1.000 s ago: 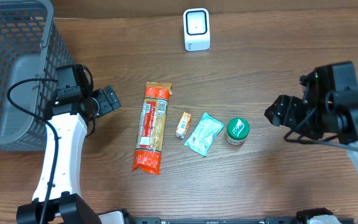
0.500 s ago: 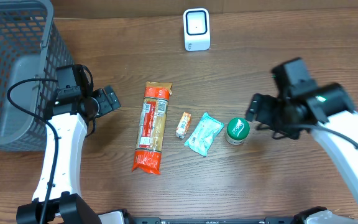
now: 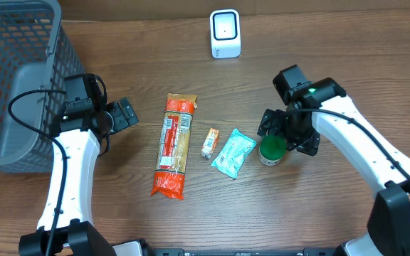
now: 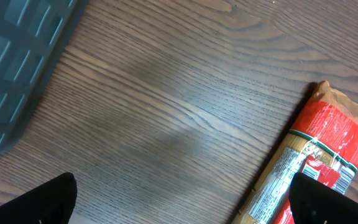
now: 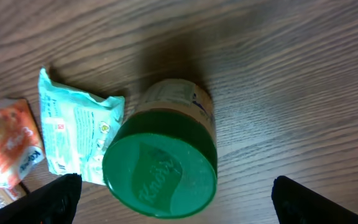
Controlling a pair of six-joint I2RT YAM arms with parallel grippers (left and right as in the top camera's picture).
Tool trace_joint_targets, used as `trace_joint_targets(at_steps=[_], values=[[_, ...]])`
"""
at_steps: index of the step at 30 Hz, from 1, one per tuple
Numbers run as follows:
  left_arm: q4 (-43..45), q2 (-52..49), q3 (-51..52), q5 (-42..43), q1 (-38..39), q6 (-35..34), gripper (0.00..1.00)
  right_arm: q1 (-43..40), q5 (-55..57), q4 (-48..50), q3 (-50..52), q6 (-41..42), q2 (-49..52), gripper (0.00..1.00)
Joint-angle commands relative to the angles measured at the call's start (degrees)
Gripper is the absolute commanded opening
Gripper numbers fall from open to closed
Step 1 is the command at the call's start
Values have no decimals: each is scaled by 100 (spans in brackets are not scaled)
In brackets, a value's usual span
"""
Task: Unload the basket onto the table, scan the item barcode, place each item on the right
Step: 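Move the right gripper over the green-lidded jar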
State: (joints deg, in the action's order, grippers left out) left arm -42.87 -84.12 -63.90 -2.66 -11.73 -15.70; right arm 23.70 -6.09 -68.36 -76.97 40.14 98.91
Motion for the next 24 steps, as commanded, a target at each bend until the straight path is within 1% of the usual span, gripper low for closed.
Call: trace_joint_targets(at_steps=[1,11,24], values=[[2,96,-33,-50,9,90,100,42,-63,42,-22,66,116,100],[2,96,-33,-50,9,90,100,79,-59,155,-13,210,251,100],[2,96,-33,-50,9,90,100,455,240,284,4,396,313,100]])
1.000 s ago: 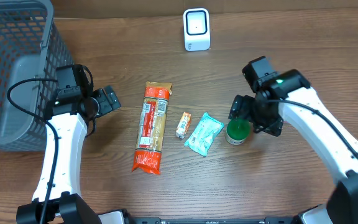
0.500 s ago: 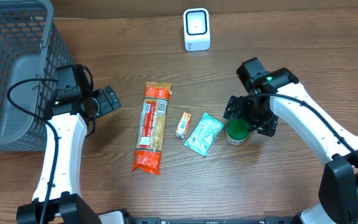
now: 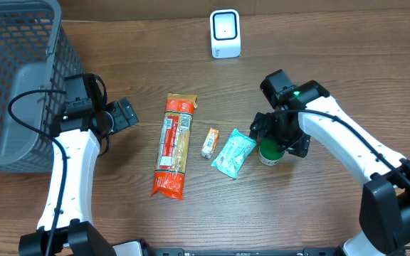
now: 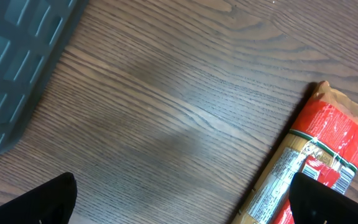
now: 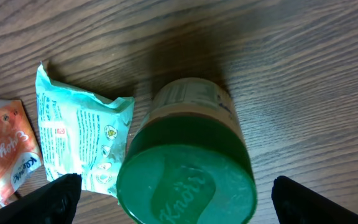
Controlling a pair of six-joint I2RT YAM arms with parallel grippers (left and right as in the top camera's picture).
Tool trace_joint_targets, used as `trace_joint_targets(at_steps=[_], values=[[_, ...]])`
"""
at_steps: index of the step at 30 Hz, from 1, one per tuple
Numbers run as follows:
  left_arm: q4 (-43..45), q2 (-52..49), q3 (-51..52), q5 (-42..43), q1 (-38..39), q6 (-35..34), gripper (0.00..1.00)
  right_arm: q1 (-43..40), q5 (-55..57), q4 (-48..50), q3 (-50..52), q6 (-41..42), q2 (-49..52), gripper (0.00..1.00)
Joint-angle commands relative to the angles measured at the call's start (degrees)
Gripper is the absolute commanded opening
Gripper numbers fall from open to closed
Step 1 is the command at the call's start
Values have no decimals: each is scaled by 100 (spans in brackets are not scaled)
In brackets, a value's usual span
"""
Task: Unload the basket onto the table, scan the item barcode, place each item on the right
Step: 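Move the right gripper over the green-lidded jar, then lower the right gripper and close it around the green jar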
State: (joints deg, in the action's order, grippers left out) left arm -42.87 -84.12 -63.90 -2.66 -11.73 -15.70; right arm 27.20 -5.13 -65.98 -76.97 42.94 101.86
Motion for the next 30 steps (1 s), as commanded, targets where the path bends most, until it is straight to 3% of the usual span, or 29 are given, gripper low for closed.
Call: trace_joint_targets(at_steps=[1,14,30], values=[[2,96,-33,-50,9,90,100,133,195,79,24,203,17,100],[2,96,-33,-50,9,90,100,210,380,1163,763,315,17,100],[2,96,-33,-50,9,90,100,205,566,1368,1019,852,22,94]])
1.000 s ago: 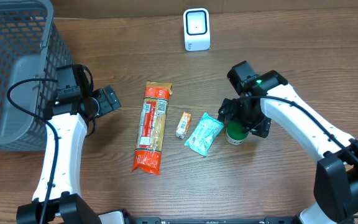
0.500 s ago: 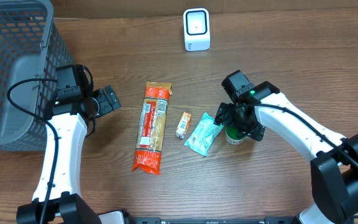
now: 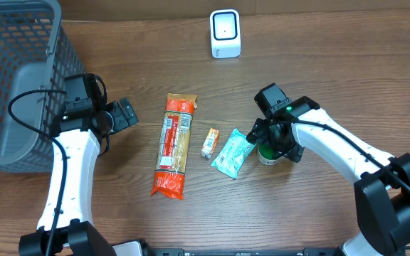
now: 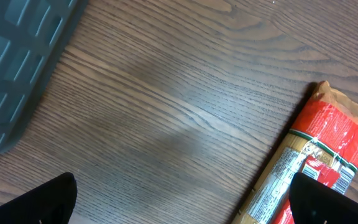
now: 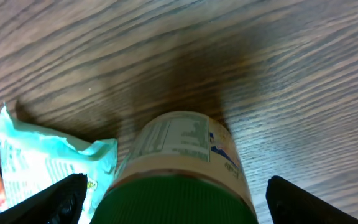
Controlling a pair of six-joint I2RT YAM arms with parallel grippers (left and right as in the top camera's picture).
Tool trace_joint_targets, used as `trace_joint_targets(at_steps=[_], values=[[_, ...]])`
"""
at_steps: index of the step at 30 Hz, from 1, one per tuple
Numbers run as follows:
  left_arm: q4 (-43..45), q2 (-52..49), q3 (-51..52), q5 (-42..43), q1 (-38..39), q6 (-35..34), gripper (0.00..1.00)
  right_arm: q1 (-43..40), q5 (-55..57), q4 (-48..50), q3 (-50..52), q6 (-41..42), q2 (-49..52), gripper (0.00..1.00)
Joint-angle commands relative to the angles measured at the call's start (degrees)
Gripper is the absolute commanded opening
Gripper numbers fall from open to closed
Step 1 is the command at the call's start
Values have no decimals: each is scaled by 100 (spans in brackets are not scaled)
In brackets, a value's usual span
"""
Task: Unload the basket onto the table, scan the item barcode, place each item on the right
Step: 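Lower the right gripper and close it around the green jar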
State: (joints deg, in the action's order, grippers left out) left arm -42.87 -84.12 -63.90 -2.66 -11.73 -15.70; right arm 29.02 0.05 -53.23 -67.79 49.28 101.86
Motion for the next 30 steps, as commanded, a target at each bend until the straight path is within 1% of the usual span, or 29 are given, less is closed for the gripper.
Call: trace_joint_targets(at_steps=[1,3,7,8,9,11,12,17,19,21,22,24,25,27,30], values=[[2,96,-33,-50,9,90,100,24,31,127,111,219,22,93],[2,96,-33,-50,9,90,100,22,35,131,111,205,22,89],[2,96,-33,-50,9,90,100,22,57,-7,111,63,22,77],[2,96,-33,-50,9,90,100,22,55,-31,111,-192,22,70],[2,96,-33,-50,9,90,100,22,55,-46,111,-308,22,66],[2,96,-33,-50,9,90,100,22,57,-107,111,-542,22,61],[2,96,-33,-50,9,90,100,22,57,-127,111,-732,22,61],[2,96,-33,-50,9,90,100,22,455,-162,111,-1749,22,61],[2,96,-33,-50,9,90,100,22,750,-201,111,-1941,22,64],[2,96,-33,-50,9,90,100,22,848,-216,111,-1932,22,72],[2,96,-33,-50,9,90,100,22,802,-212,111,-1915,22,74],[2,96,-33,-50,9,90,100,22,570,-188,111,-1908,22,80],[2,96,-33,-50,9,90,100,22,313,-164,111,-1908,22,88],[2,96,-33,-50,9,90,100,22,219,-168,111,-1908,22,90],[2,96,-33,-50,9,90,100,22,223,-264,129,-1908,22,90]])
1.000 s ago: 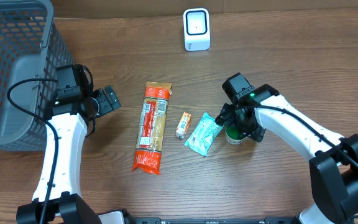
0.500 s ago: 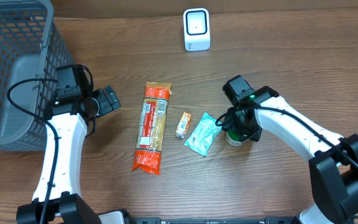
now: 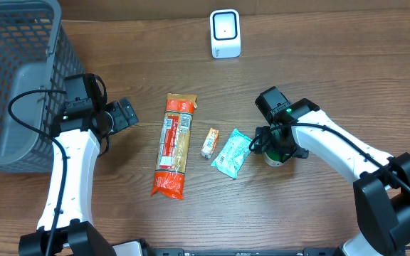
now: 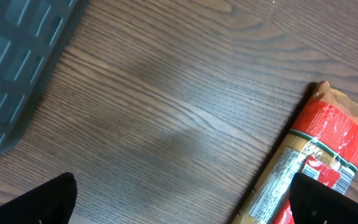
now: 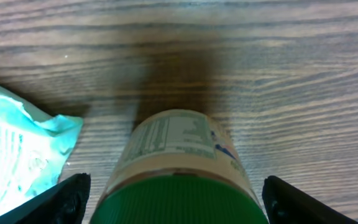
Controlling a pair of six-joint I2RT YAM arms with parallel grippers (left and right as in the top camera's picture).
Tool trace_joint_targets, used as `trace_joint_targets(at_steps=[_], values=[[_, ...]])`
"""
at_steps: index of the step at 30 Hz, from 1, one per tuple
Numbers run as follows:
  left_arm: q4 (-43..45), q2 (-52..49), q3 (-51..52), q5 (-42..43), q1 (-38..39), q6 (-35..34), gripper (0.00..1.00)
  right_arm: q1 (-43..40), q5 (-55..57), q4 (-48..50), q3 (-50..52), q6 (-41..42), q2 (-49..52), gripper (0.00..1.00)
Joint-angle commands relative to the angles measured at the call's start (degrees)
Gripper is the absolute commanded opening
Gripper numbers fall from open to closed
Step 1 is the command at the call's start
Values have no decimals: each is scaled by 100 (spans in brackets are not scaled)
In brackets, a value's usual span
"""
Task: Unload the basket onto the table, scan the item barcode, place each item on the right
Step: 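Lower the right gripper and close it around the green jar, then lift the green jar and tilt it with the right gripper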
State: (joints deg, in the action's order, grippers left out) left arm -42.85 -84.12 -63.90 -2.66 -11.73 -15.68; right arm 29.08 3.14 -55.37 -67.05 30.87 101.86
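Observation:
A jar with a green ribbed lid and pale label stands upright on the wooden table. My right gripper is open and low over it, one fingertip on each side of the lid, with gaps showing. In the overhead view the right gripper covers most of the jar. The white barcode scanner stands at the far edge. My left gripper hangs open over bare wood left of the pasta packet, holding nothing.
A long red pasta packet, a small orange sachet and a teal packet lie in a row left of the jar. The teal packet's corner nearly reaches the jar. A grey mesh basket fills the far left.
My right gripper has shifted slightly nearer and squarer over the jar, so the lid sits centred between the fingertips and is hidden from overhead. The left arm has not moved.
My right gripper was open just right of the jar, with the whole lid in view. It then stood further left above the jar, then lower with the lid at the frame's bottom, and now straddles it. The left arm and other items stayed still.

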Motion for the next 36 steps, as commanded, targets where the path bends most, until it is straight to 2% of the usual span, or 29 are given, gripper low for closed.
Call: trace_joint_targets(at_steps=[1,9,20,21,23,29,34,36], values=[[0,96,-33,-50,9,87,100,15,-85,-46,79,-68,22,90],[0,96,-33,-50,9,87,100,15,-66,503,365,-74,22,88],[0,96,-33,-50,9,87,100,11,-42,413,367,-96,22,83],[0,96,-33,-50,9,87,100,11,0,411,367,-96,22,80],[0,96,-33,-50,9,87,100,11,136,393,367,-94,22,61],[0,96,-33,-50,9,87,100,9,195,391,354,-96,20,44],[0,96,-33,-50,9,87,100,-48,188,7,-4,-17,-103,11],[0,96,-33,-50,9,87,100,-166,114,-299,-271,201,-308,7]])
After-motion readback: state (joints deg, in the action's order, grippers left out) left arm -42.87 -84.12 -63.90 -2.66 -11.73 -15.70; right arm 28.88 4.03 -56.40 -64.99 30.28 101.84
